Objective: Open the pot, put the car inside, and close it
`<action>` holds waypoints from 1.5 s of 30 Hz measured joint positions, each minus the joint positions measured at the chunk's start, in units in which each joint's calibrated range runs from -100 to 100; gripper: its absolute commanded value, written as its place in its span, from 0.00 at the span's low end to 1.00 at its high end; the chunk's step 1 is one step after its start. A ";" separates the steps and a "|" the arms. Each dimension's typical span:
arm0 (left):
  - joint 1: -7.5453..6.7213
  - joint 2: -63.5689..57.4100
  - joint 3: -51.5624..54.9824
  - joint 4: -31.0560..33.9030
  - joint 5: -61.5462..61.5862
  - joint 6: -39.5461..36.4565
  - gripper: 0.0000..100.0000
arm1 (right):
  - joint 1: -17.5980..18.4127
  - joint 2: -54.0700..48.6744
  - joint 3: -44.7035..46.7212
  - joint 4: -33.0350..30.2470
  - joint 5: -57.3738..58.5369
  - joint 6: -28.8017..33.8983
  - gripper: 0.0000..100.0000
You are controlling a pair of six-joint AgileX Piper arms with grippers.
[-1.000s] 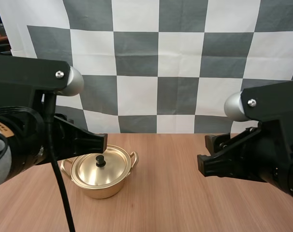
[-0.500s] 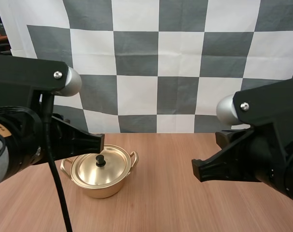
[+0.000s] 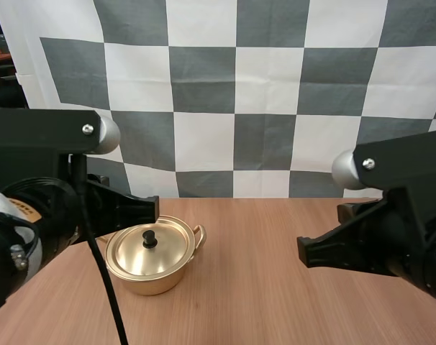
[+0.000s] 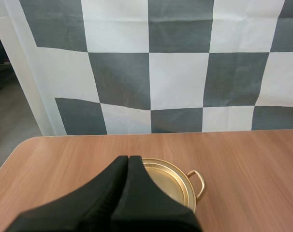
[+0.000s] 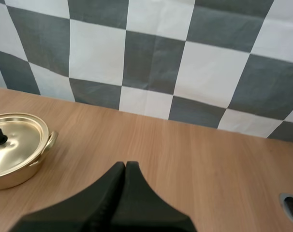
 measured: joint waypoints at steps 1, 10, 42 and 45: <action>0.00 -0.34 1.70 0.14 -2.65 0.00 0.00 | 0.00 0.00 1.52 0.13 0.00 0.00 0.00; 0.00 -1.81 18.71 -0.53 -26.30 0.00 0.00 | 0.00 0.00 10.32 -3.22 -10.04 -0.43 0.00; -2.74 -11.19 42.78 3.96 -55.47 0.00 0.00 | 0.00 0.00 36.75 4.02 -71.10 -0.43 0.00; -2.74 -11.19 42.75 4.24 -49.67 0.00 0.00 | 0.00 0.00 41.48 2.67 -73.16 -0.43 0.00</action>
